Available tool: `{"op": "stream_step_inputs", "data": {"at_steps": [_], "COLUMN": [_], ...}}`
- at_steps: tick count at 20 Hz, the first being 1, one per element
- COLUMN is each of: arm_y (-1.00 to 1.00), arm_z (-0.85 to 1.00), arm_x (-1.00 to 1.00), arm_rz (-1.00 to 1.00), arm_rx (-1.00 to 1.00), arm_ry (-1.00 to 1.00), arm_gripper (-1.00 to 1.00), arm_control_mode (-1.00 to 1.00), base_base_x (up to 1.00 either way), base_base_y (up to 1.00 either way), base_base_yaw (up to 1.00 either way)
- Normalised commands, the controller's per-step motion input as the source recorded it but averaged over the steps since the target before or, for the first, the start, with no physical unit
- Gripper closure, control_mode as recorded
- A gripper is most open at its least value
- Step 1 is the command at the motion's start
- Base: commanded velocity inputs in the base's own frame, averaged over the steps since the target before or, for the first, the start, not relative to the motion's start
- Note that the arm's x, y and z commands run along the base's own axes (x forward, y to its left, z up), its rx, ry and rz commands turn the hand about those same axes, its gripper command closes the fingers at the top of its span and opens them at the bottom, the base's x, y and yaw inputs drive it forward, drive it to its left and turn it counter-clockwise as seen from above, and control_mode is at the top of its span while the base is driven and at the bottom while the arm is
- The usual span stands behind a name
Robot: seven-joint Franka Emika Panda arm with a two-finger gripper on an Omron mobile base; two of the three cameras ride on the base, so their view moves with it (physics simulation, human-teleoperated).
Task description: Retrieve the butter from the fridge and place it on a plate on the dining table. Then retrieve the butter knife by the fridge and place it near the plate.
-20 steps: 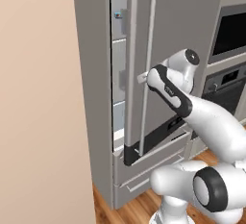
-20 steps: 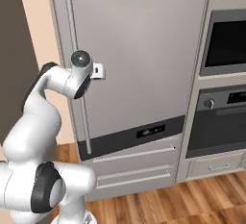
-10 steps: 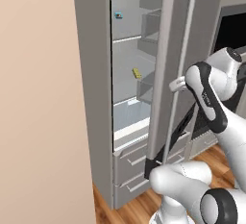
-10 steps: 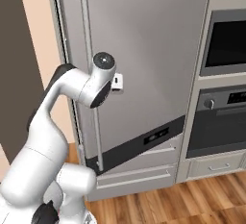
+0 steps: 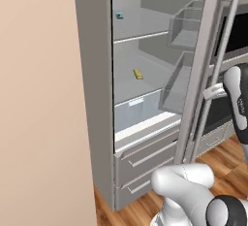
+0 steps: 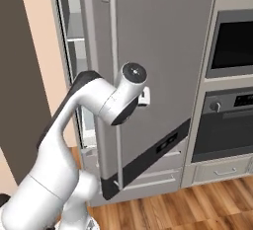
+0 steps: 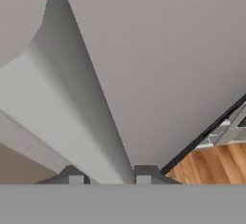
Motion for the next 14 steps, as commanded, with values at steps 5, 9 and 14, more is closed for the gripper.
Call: {"op": "stream_step_inputs", "data": {"at_steps": [5, 9, 14], "arm_y": [-0.83, -0.64, -0.65], "arm_z": [0.00, 0.00, 0.00], "arm_x": [-0.40, -0.01, -0.43], "arm_rz": [0.00, 0.01, -0.15], "arm_rx": [0.00, 0.00, -0.12], "arm_ry": [-0.05, -0.03, 0.06], "arm_gripper": [-1.00, -1.00, -1.00], "arm_control_mode": [-1.00, -1.00, -1.00], "base_base_x": [0.00, 0.00, 0.00], "base_base_y": [0.00, 0.00, 0.00], "base_base_yaw": [0.00, 0.00, 0.00]}}
